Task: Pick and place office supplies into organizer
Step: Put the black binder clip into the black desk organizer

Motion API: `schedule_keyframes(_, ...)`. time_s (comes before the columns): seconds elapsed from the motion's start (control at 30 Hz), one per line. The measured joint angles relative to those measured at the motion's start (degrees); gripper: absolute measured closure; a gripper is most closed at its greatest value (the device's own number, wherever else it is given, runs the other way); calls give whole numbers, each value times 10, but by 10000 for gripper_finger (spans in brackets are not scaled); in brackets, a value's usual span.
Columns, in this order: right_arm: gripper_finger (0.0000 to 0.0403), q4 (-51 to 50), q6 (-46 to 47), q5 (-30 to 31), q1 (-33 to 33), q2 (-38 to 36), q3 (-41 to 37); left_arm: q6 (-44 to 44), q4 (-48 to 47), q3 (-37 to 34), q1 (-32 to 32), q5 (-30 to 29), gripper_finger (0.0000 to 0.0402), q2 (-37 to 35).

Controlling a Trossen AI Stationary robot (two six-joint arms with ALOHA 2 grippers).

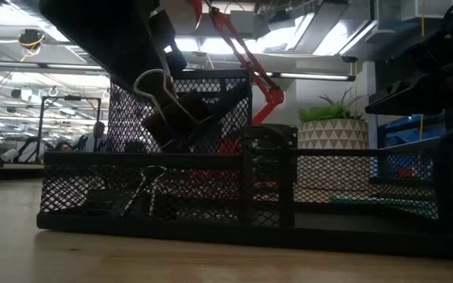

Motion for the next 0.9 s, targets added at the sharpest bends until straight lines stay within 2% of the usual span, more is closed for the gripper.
schedule_keyframes(0.6, 280, 0, 1, 0, 0, 0, 0, -2, 4, -1, 0, -14, 398, 0)
schedule_keyframes(0.9, 280, 0, 1, 0, 0, 0, 0, -35, -1, -3, 2, -18, 398, 3)
